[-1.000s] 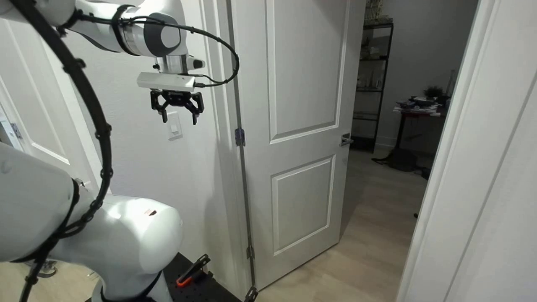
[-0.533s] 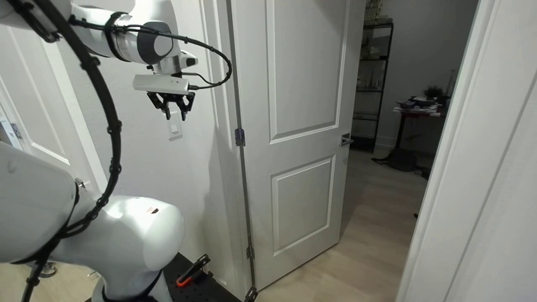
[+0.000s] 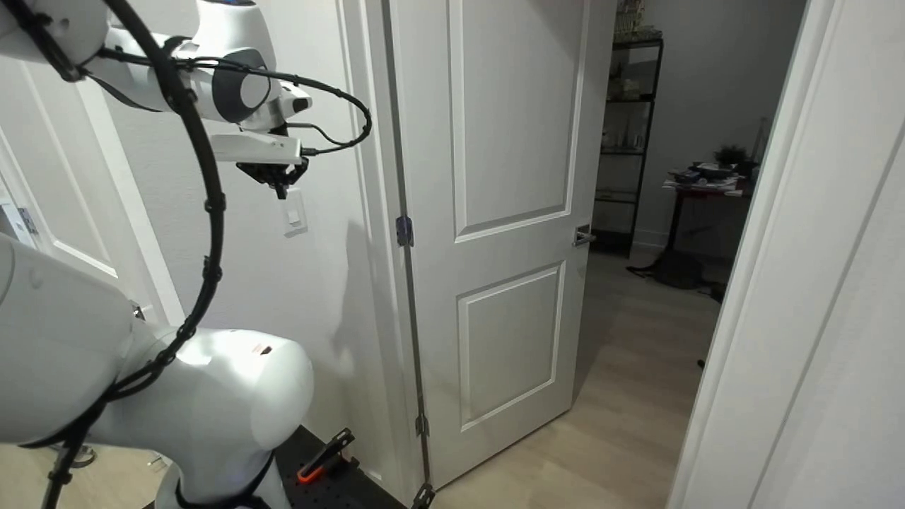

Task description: Turn the light switch on and off four times

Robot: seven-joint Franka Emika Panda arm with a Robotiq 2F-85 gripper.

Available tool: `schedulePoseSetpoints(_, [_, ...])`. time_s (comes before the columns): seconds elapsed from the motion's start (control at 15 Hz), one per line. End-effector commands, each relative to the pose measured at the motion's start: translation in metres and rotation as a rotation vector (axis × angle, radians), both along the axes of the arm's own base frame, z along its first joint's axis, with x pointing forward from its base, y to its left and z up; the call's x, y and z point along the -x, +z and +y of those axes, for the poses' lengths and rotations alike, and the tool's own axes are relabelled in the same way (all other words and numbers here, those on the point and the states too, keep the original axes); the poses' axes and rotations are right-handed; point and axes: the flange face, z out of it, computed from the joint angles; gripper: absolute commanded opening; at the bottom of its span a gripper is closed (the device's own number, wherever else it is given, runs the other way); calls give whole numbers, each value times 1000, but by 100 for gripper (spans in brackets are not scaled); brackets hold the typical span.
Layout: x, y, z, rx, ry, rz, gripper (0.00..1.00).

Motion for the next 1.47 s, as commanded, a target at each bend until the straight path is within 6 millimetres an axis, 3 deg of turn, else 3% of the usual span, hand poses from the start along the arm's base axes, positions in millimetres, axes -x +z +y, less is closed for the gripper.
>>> schedulePoseSetpoints(0.0, [5,-4,7,-44,-5,-23,0])
schedulePoseSetpoints(0.53, [-4,-31,38,-100,1,-101,0])
schedulePoseSetpoints(1.0, [-23,-73,79,-126,13,-140,0])
schedulePoseSetpoints(1.4, [-40,-99,101,-152,-19,-176,0])
